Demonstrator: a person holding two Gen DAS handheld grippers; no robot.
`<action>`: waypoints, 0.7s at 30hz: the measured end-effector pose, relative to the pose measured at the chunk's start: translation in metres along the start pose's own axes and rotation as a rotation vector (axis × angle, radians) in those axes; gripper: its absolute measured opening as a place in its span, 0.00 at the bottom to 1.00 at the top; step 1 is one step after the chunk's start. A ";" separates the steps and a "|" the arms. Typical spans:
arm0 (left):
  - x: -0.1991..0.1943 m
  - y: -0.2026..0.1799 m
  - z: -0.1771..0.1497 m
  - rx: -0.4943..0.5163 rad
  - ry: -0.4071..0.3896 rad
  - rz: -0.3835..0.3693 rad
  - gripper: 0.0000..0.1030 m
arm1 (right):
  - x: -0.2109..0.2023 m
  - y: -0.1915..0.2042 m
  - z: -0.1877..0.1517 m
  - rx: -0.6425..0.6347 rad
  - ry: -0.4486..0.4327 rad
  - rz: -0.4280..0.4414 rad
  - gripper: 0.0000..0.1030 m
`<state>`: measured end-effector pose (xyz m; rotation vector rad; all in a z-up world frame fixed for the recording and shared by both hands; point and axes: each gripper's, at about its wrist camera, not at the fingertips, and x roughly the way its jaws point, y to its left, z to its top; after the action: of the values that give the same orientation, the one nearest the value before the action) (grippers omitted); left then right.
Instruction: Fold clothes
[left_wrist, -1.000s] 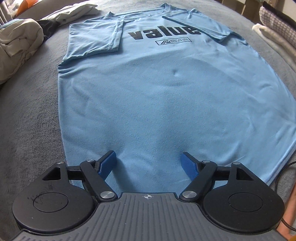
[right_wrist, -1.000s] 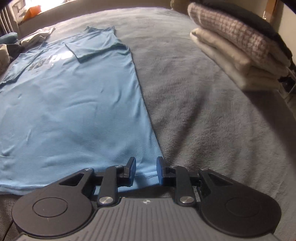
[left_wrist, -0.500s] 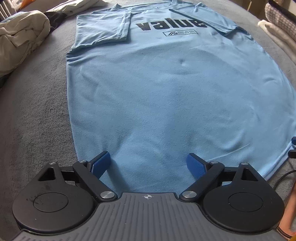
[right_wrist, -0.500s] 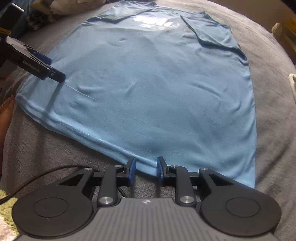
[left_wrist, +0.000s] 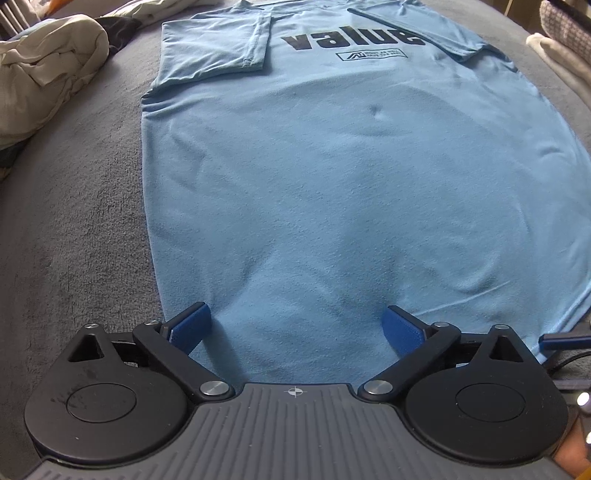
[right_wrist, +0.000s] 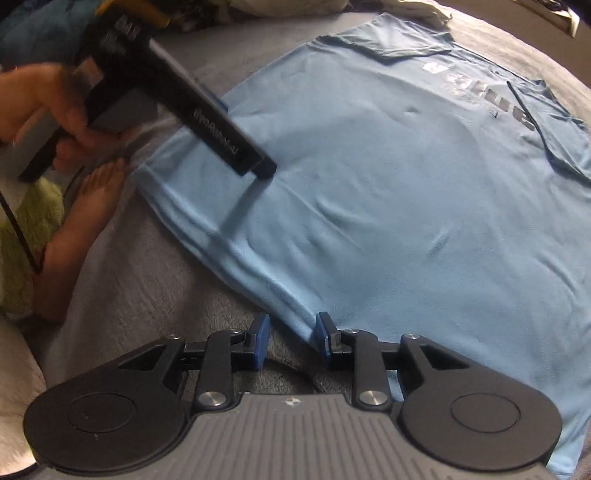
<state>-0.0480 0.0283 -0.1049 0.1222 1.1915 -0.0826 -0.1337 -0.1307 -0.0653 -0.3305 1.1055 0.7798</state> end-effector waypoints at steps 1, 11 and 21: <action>0.000 0.000 0.000 0.002 0.000 0.002 0.98 | -0.005 -0.007 0.004 0.046 -0.029 0.000 0.28; 0.002 -0.003 -0.001 0.026 -0.003 0.023 1.00 | 0.008 -0.040 0.017 0.241 -0.095 -0.099 0.28; 0.002 -0.005 -0.004 0.044 -0.014 0.041 1.00 | 0.010 -0.041 0.012 0.328 -0.104 -0.113 0.28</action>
<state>-0.0518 0.0235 -0.1087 0.1847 1.1728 -0.0736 -0.0946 -0.1482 -0.0750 -0.0737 1.0862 0.4987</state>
